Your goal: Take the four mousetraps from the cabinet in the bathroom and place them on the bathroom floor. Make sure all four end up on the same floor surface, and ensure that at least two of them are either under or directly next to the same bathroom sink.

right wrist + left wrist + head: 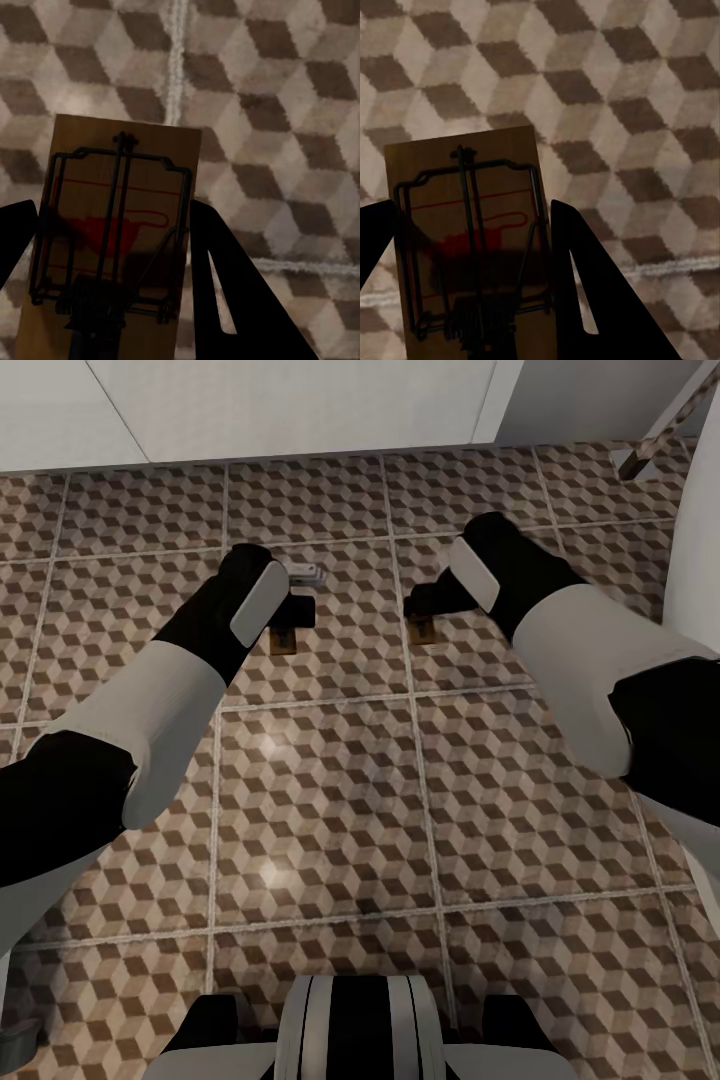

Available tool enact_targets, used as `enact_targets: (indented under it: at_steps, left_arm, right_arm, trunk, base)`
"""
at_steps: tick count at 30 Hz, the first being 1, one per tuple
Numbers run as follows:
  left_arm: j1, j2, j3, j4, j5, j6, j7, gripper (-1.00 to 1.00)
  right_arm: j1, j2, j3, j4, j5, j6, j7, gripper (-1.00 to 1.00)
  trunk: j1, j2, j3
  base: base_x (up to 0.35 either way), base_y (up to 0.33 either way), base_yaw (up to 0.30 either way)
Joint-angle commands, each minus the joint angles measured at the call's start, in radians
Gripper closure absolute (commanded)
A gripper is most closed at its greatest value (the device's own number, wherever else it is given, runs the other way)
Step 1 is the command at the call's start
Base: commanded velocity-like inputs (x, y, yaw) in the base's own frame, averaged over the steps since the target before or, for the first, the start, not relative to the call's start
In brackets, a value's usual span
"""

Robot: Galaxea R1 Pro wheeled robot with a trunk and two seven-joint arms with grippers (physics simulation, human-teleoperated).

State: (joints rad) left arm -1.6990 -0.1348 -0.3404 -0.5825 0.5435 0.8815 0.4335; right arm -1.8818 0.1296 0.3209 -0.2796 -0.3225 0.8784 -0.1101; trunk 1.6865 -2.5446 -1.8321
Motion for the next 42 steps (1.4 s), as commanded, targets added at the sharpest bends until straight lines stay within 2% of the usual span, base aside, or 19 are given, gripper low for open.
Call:
enact_targets:
  at_steps: [1, 15, 23, 29, 36, 42]
  left_arm:
    - [-0.001, 0.001, -0.005, 0.0, 0.008, 0.002, 0.007, 1.0]
    - [-0.001, 0.002, -0.005, 0.003, 0.009, -0.033, 0.004, 1.0]
    - [-0.001, 0.003, -0.005, 0.003, 0.008, -0.069, -0.045, 1.0]
    - [-0.001, 0.004, -0.006, 0.003, 0.006, -0.095, -0.056, 1.0]
    - [-0.001, 0.004, -0.008, 0.002, 0.006, -0.103, -0.059, 1.0]
    - [-0.001, 0.004, -0.009, 0.001, 0.006, -0.105, -0.06, 1.0]
  right_arm:
    - [0.0, 0.002, 0.007, 0.0, -0.012, -0.001, -0.011, 1.0]
    - [0.0, 0.009, 0.023, 0.01, -0.013, -0.025, -0.011, 1.0]
    - [0.0, 0.009, 0.028, 0.019, -0.013, -0.037, -0.011, 1.0]
    - [0.0, 0.01, 0.03, 0.031, -0.012, -0.04, -0.011, 1.0]
    - [0.0, 0.02, 0.052, 0.032, -0.012, -0.041, -0.011, 1.0]
    - [0.0, 0.032, 0.063, 0.031, -0.014, -0.096, -0.011, 1.0]
  trunk:
    - [0.0, 0.0, -0.001]
    - [0.004, -0.002, -0.001]
    - [0.005, -0.003, -0.001]
    - [0.005, -0.003, -0.001]
    - [0.008, -0.005, -0.001]
    - [0.011, -0.006, -0.001]
  base:
    - [0.0, 0.0, 0.0]
    - [0.0, 0.0, 0.0]
    - [0.0, 0.0, 0.0]
    - [0.0, 0.0, 0.0]
    - [0.0, 0.0, 0.0]
    - [0.0, 0.0, 0.0]
